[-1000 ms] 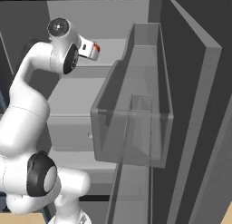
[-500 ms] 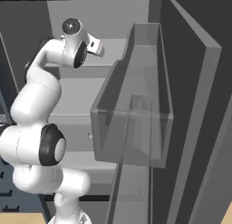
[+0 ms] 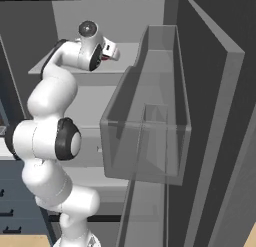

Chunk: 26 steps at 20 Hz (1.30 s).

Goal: Place one tomato and one chicken drumstick in each tupperware on the nearby counter, to pack two identical lunches.

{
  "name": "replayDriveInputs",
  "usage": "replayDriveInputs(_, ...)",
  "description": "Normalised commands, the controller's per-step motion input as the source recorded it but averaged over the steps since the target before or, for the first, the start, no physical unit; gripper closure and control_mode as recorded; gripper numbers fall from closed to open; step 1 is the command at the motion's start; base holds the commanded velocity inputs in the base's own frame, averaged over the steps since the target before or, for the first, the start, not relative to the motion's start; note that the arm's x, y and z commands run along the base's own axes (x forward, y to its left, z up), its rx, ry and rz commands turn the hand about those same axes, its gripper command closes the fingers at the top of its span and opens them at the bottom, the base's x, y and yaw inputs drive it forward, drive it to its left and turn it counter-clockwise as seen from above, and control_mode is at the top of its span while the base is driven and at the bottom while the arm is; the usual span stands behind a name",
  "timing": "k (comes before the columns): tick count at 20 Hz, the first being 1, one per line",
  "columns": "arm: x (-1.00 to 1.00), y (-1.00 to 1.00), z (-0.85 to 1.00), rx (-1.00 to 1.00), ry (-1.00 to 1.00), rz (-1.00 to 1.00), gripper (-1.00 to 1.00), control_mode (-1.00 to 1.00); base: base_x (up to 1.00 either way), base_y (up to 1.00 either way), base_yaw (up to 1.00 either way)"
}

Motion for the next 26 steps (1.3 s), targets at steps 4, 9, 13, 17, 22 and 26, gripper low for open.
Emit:
replayDriveInputs(4,0.56,0.0,-0.17,0.0,0.0,0.0,-1.0,-1.0,0.0,0.0,0.0)
replayDriveInputs(9,0.47,0.0,-0.16,0.0,0.0,0.0,-1.0,-1.0,0.0,0.0,0.0)
replayDriveInputs(13,0.22,0.0,-0.29,-0.02,0.02,0.0,1.0,-1.0,0.0,0.0,0.0)
replayDriveInputs(17,0.12,0.0,-0.33,-0.04,0.01,0.0,1.0,-1.0,0.0,0.0,0.0)
replayDriveInputs(22,-0.29,0.0,-0.3,-0.05,0.01,0.0,1.0,-1.0,0.0,0.0,0.0)
replayDriveInputs(26,-1.0,-0.14,-0.01,0.0,-0.07,0.0,1.0,-1.0,0.0,0.0,0.0)
